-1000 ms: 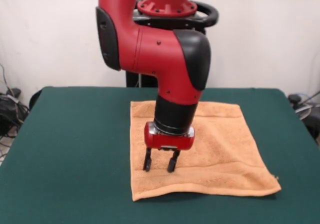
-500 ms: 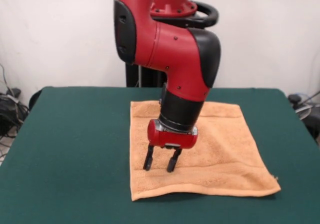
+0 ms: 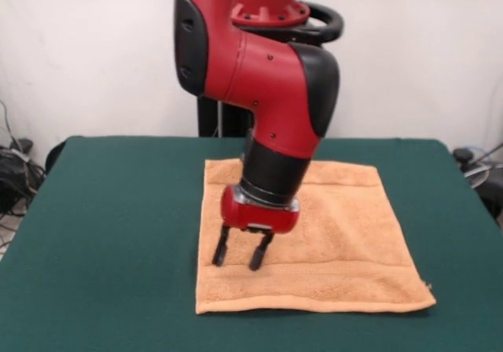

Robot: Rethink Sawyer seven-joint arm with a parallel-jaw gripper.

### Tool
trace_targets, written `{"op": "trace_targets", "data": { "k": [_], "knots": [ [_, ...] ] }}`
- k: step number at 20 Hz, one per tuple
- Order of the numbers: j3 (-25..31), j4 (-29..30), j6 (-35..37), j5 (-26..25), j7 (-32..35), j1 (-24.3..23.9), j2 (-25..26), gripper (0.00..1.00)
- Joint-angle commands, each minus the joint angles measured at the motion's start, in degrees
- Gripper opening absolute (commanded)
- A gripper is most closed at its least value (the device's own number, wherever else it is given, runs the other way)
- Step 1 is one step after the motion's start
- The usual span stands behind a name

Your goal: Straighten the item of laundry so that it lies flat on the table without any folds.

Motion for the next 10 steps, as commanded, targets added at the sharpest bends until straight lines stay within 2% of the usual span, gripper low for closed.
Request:
{"op": "trace_targets", "data": {
  "k": [1, 7, 10],
  "knots": [
    [-5.12, -4.14, -3.09, -3.02, 6.16, -1.59, 1.78, 1.0],
    [-5.09, -4.56, -3.92, -3.67, 5.77, -2.25, 2.14, 1.0],
    [-0.96, -3.48, -2.24, -3.97, 4.88, -4.44, 1.17, 1.0]
  ]
}}
